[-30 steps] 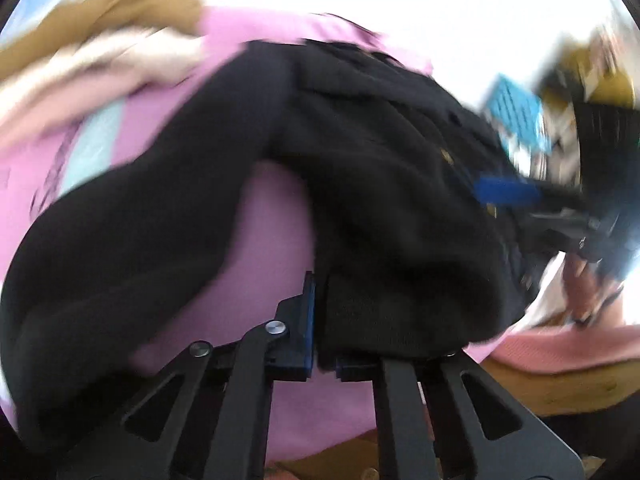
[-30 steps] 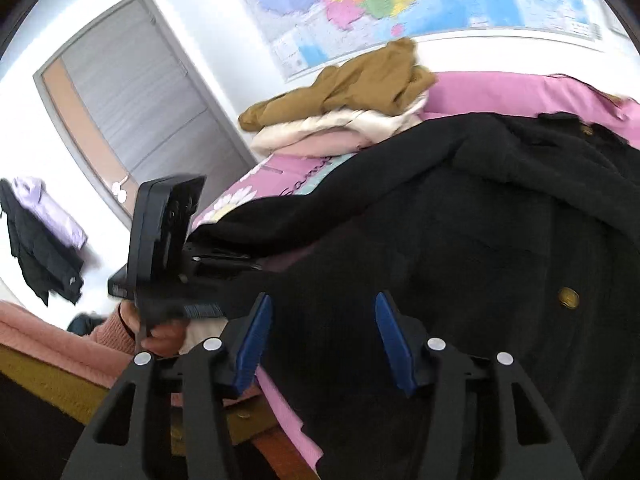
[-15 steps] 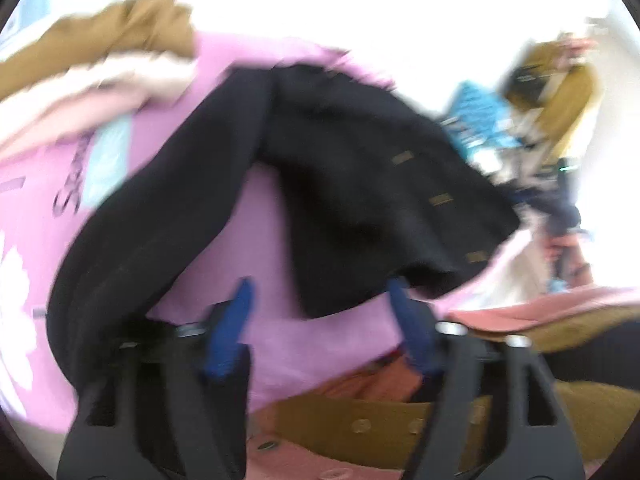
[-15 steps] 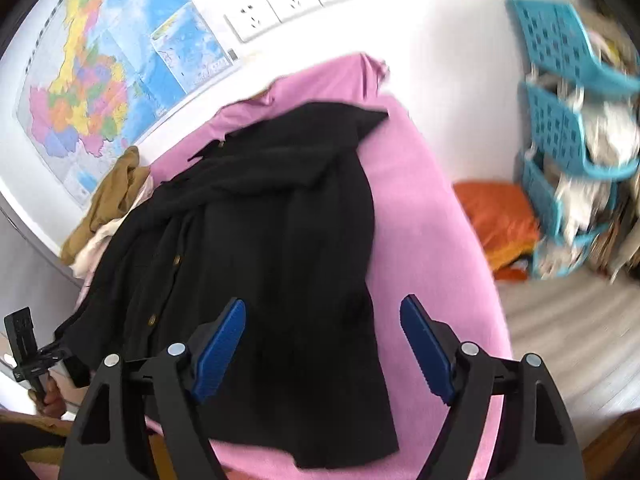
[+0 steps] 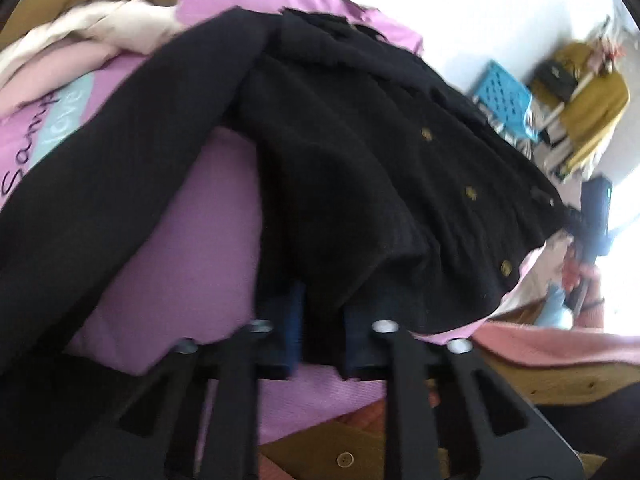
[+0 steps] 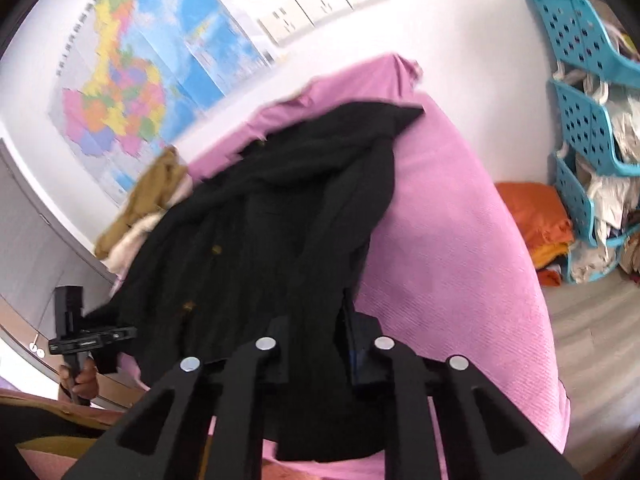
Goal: Fold large clothes
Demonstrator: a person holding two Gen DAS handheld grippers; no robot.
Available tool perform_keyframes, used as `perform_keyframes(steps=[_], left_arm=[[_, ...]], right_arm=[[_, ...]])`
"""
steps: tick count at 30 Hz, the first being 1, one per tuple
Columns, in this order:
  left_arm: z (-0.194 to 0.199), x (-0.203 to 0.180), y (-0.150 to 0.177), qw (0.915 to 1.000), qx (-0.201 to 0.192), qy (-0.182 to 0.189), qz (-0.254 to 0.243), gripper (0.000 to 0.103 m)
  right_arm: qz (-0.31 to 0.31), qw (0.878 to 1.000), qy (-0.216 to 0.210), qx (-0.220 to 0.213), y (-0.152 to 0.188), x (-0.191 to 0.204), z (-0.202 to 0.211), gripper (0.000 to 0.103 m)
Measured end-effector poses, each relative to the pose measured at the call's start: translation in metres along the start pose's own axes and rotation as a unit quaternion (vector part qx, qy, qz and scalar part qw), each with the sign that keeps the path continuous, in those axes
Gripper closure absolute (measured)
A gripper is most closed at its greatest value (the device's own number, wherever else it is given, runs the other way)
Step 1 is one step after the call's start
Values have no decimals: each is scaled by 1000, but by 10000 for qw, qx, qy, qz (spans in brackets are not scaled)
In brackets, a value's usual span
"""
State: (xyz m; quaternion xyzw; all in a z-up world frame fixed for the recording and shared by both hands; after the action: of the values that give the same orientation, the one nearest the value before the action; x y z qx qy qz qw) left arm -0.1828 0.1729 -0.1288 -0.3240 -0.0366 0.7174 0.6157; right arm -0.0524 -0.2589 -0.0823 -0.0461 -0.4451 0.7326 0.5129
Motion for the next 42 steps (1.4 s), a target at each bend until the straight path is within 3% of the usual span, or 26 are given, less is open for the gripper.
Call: perform_keyframes(steps=[2,4,6,7,8,10,12,15,18,21,23,26,28,29,31,35,38,39,41,42], left_arm=[[10,10,0,9998,-74,-162,135,89],[14,22,3,9990,-8,-289,339,87],[18,24,8,9986,-2,-404,333,75],[22,20,9,9989,-59,-413,218,63],[31,19,8,9982,-221,-553,40,57],[55,8,8,9941,-676,-707,-462,34],[80,3,6,9872,-1028,-900,-821,32],[101,15,-4,9765,-1312,-1424,-943,23],[108,39,-9,9707,-1275,-1873,-805,23],[92,66,-11,9620,-929,-2468,-702,23],[85,80,-10,9590,-762,-2658,-620,26],[82,98,-7,9649,-676,-2511,-376,33],[88,98,-4,9681,-747,-2363,-380,52],[92,97,-4,9702,-804,-2259,-363,57],[95,94,-2,9739,-824,-2086,-334,80],[108,86,-9,9761,-987,-1904,-350,87],[126,74,-22,9775,-1198,-1683,-421,87],[133,68,-29,9776,-1295,-1588,-471,88],[142,56,-37,9778,-1395,-1449,-593,88],[146,50,-41,9779,-1428,-1377,-657,88]], right_arm=[[142,9999,63,33,-2,5,0,86],[157,9979,383,489,6,-2,-15,58],[255,9950,718,653,9,-3,-21,49],[277,9952,749,565,5,0,-18,48],[283,9958,736,473,2,3,-14,47],[401,9961,774,105,-13,16,1,39],[550,9958,715,-142,-26,28,10,38],[958,9947,143,-334,-40,69,10,35],[1486,9865,-658,-200,-42,124,-13,34],[1852,9712,-1492,124,-35,177,-48,34],[2152,9570,-1896,425,-28,217,-73,34],[2489,9359,-2344,843,-20,269,-111,34],[2478,9230,-2714,1144,-16,299,-133,34],[2466,9196,-2789,1256,-13,308,-141,34],[2312,9115,-3004,1595,-10,329,-166,34],[1901,9035,-3287,1988,-16,354,-205,34],[1385,9054,-3347,2216,-20,361,-234,34],[1236,9032,-3404,2306,-22,363,-243,36],[1055,8991,-3540,2347,-29,368,-253,57],[1070,8954,-3610,2375,-34,372,-254,85]])
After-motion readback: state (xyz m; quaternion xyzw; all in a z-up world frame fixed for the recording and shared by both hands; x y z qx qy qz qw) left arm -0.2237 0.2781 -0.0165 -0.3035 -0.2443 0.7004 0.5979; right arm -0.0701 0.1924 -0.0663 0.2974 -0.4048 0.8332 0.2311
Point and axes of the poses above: each gripper's, at about its wrist camera, not at the fingertips, and z roughly against the way its jaws point, x to its left, y to its underside, the point moved 6 cm from there along -z, roughly the way its jaws point, and after that the axes turned 6 degrees about z, right-handed, at the moved point
